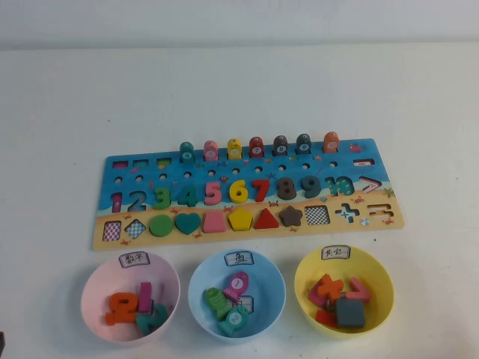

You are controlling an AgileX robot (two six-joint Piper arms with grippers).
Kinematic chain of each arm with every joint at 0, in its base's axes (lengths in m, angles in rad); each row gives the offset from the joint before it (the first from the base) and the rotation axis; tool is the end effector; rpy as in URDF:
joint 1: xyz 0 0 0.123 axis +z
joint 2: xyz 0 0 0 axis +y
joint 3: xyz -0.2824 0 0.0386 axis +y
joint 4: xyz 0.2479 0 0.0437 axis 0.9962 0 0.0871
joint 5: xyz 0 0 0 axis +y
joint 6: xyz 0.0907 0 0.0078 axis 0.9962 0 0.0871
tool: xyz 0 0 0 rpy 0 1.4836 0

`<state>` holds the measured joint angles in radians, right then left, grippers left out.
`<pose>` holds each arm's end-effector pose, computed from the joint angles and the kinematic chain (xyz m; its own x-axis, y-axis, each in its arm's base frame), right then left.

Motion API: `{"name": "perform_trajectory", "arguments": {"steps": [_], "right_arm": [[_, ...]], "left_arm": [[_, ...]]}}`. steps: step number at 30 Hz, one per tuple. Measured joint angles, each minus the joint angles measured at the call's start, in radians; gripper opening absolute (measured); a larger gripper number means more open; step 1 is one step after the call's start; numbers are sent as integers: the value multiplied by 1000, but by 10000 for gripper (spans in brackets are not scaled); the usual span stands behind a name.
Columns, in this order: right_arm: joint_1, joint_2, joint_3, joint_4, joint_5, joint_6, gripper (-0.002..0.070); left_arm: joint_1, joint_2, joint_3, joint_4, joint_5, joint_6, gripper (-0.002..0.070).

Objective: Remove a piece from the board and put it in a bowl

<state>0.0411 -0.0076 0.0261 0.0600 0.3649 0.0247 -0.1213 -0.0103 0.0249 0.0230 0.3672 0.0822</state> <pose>0.0529 0.0041 0.1719 -0.2951 0.0686 -0.9530 -0.0379 0.9958 0.0834 0.0525 -0.0056 0.1722 -0.2749 0.1378 -0.9516 0.1424 0.9846 0.1014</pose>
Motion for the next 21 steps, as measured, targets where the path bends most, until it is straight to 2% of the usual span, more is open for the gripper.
{"name": "perform_trajectory", "arguments": {"steps": [21], "right_arm": [[0,0,0,0,2,0,-17]], "left_arm": [[0,0,0,-23,-26,0,-3]]}}
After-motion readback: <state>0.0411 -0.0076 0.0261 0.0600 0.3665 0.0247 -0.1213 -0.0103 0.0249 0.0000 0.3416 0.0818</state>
